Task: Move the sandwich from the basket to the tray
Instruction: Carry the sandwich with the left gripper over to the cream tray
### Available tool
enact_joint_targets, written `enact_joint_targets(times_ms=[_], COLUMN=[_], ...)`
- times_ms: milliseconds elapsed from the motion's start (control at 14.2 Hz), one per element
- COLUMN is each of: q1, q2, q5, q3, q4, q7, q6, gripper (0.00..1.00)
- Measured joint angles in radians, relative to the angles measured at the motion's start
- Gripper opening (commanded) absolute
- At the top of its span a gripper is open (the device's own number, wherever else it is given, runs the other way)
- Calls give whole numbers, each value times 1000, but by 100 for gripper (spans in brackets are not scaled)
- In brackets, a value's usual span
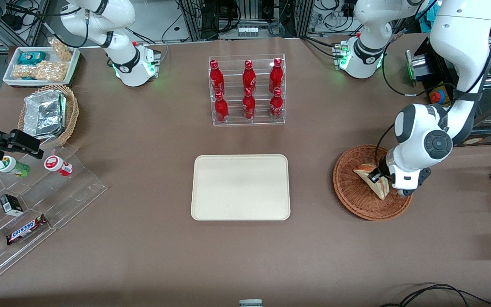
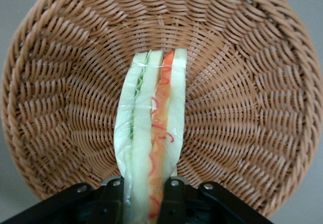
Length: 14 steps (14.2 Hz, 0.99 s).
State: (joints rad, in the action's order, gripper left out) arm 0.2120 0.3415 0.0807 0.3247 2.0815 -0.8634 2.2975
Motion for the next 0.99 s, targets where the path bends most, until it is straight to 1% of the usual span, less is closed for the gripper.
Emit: enact_joint_targets(times_ms=[211, 423, 563, 775, 915, 986], q1=[-38, -119, -202, -347, -445, -488], q2=[-9, -14, -12, 17, 60, 93], q5=[18, 54, 77, 132, 136, 136], q3=[3, 7, 10, 14, 15, 16], q4=[-81, -176, -215, -231, -261, -299], q7=[0, 0, 0, 30, 59, 61], q6=[-98, -192, -218, -221, -218, -217], gripper=[1, 2, 3, 4, 4, 4])
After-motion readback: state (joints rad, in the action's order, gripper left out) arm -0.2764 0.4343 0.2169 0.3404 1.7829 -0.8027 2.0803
